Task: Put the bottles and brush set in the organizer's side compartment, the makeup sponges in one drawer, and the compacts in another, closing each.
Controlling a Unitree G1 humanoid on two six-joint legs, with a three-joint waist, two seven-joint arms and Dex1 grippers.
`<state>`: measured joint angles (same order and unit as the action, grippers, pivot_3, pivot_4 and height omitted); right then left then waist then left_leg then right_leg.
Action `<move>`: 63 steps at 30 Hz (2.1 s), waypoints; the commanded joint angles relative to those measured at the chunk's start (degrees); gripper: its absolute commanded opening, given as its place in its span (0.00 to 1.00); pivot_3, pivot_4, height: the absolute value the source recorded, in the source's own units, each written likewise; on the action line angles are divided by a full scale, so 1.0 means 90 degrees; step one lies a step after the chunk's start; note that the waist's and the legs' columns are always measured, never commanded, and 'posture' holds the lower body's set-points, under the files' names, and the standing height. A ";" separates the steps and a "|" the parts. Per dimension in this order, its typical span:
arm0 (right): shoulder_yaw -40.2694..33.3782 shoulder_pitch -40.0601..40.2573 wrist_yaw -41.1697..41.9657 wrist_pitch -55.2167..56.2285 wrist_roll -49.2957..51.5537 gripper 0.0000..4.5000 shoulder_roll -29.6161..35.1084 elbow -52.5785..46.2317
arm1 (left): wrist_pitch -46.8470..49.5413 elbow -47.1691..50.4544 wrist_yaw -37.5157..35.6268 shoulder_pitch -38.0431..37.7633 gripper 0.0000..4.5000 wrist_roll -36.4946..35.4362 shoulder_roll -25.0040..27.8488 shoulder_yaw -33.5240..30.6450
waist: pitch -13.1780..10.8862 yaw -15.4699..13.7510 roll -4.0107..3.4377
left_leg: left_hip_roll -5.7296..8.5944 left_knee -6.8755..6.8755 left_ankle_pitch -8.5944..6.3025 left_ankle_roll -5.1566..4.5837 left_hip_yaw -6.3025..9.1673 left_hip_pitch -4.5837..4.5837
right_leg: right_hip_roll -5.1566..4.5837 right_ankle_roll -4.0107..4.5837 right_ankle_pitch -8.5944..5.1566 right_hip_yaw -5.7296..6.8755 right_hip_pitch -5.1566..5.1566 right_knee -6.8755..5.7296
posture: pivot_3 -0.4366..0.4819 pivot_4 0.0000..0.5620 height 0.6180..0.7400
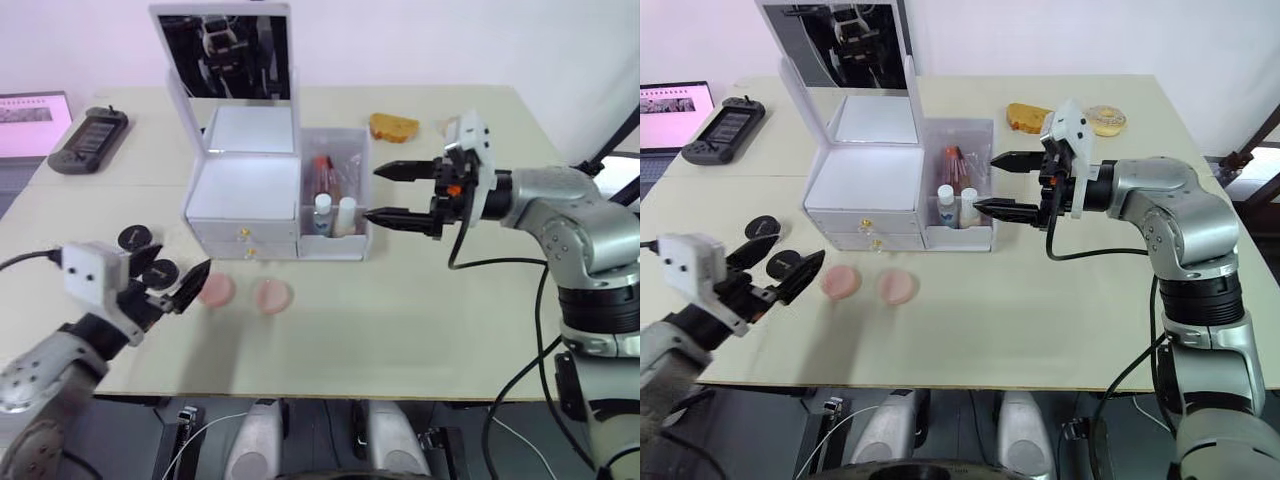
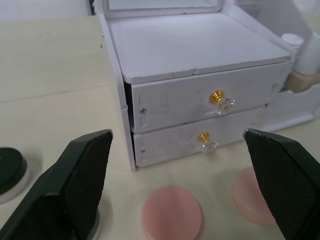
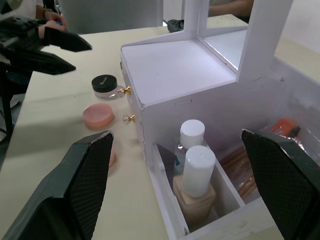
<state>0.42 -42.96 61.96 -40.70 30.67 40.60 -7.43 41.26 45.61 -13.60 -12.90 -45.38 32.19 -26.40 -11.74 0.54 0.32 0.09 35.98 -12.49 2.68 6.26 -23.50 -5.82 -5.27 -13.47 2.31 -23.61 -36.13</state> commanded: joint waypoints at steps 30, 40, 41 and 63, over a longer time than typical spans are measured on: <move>-0.0037 -0.0405 -0.0324 0.0043 0.0038 1.00 0.0245 -0.0439 | -0.0759 -0.0549 0.1294 0.1452 0.06 0.2928 -0.2143 0.3070 | 0.0002 -0.0067 0.0011 | 0.0003 0.0009 -0.0001 0.0001 -0.0055 -0.0001 | -0.0001 -0.0006 0.0001 -0.0053 -0.0003 0.0014 | 0.48 0.27 1.00; 0.0116 -0.0477 -0.0263 0.0168 -0.0044 1.00 0.0144 -0.0282 | -0.0742 0.0224 0.0758 0.0665 0.06 0.2600 -0.1995 0.2942 | 0.0002 -0.0124 0.0011 | 0.0002 -0.0005 -0.0002 0.0002 -0.0059 -0.0004 | -0.0001 -0.0007 -0.0001 -0.0055 -0.0007 0.0030 | 0.48 0.27 1.00; 0.0138 -0.0479 -0.0252 0.0184 -0.0058 1.00 0.0131 -0.0268 | -0.0716 0.0335 0.0695 0.0535 0.06 0.2551 -0.1942 0.2905 | 0.0002 -0.0124 0.0011 | 0.0002 -0.0005 -0.0002 0.0002 -0.0059 -0.0004 | -0.0001 -0.0007 -0.0001 -0.0055 -0.0008 0.0030 | 0.48 0.27 1.00; 0.0229 -0.0661 -0.0222 0.0279 -0.0162 1.00 0.0033 -0.0053 | -0.0478 0.1150 0.0587 -0.0396 0.17 0.1955 -0.1795 0.2591 | 0.0002 -0.0132 0.0011 | 0.0002 -0.0010 -0.0004 0.0002 -0.0064 -0.0013 | -0.0004 -0.0007 0.0000 -0.0055 -0.0008 0.0060 | 0.48 0.27 1.00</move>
<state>3.20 -47.34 60.02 -39.23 29.37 41.17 -7.41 37.28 53.12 -7.40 -16.97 -26.09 15.88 -2.61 -11.72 -0.64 0.42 0.11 35.89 -12.53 2.70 5.69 -23.62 -5.85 -5.33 -13.48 1.82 -23.67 -35.58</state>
